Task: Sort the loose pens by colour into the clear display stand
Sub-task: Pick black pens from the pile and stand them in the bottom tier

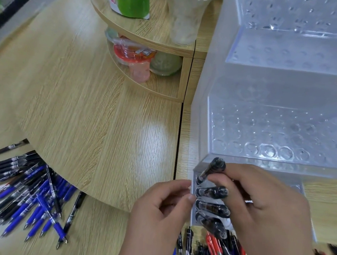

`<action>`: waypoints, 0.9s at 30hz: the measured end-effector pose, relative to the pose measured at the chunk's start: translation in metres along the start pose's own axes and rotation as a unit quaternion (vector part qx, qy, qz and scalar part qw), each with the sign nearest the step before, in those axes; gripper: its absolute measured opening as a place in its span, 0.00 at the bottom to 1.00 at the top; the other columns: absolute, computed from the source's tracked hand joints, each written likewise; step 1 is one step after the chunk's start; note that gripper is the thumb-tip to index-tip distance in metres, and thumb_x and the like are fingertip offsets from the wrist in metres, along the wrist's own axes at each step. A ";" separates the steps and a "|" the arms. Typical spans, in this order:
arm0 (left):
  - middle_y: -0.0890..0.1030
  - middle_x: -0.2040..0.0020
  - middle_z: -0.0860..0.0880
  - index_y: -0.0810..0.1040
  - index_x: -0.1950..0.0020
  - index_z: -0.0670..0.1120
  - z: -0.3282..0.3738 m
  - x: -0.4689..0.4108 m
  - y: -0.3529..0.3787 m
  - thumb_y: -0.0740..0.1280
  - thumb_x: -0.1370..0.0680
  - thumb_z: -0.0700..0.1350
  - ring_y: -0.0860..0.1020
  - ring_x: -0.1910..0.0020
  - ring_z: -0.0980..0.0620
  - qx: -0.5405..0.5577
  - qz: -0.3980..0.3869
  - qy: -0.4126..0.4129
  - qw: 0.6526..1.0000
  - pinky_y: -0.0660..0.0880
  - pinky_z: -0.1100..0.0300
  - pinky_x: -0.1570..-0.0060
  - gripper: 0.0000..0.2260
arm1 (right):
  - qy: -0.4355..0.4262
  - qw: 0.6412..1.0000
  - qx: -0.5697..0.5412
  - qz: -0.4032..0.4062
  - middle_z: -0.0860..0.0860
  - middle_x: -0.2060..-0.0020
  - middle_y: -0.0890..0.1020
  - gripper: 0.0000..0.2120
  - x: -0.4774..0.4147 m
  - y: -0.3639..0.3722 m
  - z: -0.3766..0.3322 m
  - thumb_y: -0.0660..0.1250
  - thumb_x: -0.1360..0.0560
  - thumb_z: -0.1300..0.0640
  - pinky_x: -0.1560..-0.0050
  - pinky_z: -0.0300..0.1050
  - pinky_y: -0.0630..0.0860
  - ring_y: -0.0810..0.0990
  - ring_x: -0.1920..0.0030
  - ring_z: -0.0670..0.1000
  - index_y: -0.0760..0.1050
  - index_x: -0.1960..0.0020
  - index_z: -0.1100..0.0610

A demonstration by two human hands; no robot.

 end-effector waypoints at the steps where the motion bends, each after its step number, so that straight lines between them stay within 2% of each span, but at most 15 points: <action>1: 0.86 0.55 0.50 0.86 0.52 0.59 -0.001 0.000 0.000 0.74 0.25 0.40 0.84 0.55 0.52 0.003 -0.001 -0.001 1.000 0.82 0.54 0.52 0.12 | -0.017 0.999 0.046 0.000 0.38 0.63 0.81 0.12 -0.001 -0.001 -0.003 0.59 0.22 0.43 0.65 0.32 0.67 0.76 0.60 0.42 0.81 0.54 0.42; 4: 0.86 0.53 0.49 0.86 0.51 0.58 -0.002 -0.001 -0.001 0.74 0.25 0.40 0.85 0.53 0.50 0.010 -0.009 0.000 1.000 0.82 0.49 0.50 0.12 | -0.051 0.987 0.149 0.021 0.44 0.67 0.80 0.14 -0.005 -0.007 -0.010 0.59 0.22 0.44 0.71 0.34 0.56 0.75 0.70 0.48 0.81 0.57 0.47; 8: 0.86 0.53 0.48 0.86 0.51 0.56 -0.003 -0.001 -0.001 0.74 0.25 0.40 0.85 0.53 0.50 0.015 -0.015 0.001 1.000 0.82 0.51 0.50 0.11 | -0.099 0.973 0.208 0.028 0.48 0.68 0.80 0.14 -0.002 -0.011 -0.010 0.61 0.21 0.47 0.72 0.39 0.59 0.75 0.74 0.55 0.82 0.57 0.50; 13: 0.86 0.53 0.48 0.86 0.51 0.56 -0.003 -0.002 -0.001 0.74 0.26 0.40 0.85 0.53 0.49 0.018 -0.014 0.001 1.000 0.82 0.50 0.49 0.11 | -0.128 0.972 0.195 0.018 0.48 0.63 0.82 0.14 0.001 -0.012 -0.004 0.61 0.20 0.48 0.74 0.41 0.67 0.77 0.72 0.55 0.83 0.53 0.52; 21: 0.86 0.53 0.47 0.86 0.52 0.55 -0.003 -0.003 0.000 0.75 0.26 0.39 0.85 0.53 0.48 0.025 -0.008 -0.001 1.000 0.82 0.50 0.49 0.10 | -0.115 0.971 0.208 0.009 0.48 0.67 0.80 0.14 0.001 -0.009 -0.004 0.61 0.20 0.48 0.73 0.40 0.63 0.75 0.75 0.55 0.83 0.54 0.51; 27: 0.86 0.53 0.46 0.86 0.51 0.54 -0.006 -0.002 0.001 0.75 0.27 0.40 0.85 0.53 0.47 0.039 -0.004 -0.012 0.999 0.82 0.47 0.48 0.10 | -0.069 0.993 0.096 -0.013 0.43 0.66 0.81 0.14 0.000 -0.004 0.001 0.59 0.22 0.45 0.70 0.32 0.59 0.74 0.71 0.46 0.82 0.54 0.48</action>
Point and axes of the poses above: each hand's wrist, its own x-axis away from the middle knuckle, its own y-axis out of the palm, z = x × y, the point moved 3 cm from there along -x, towards the middle knuckle
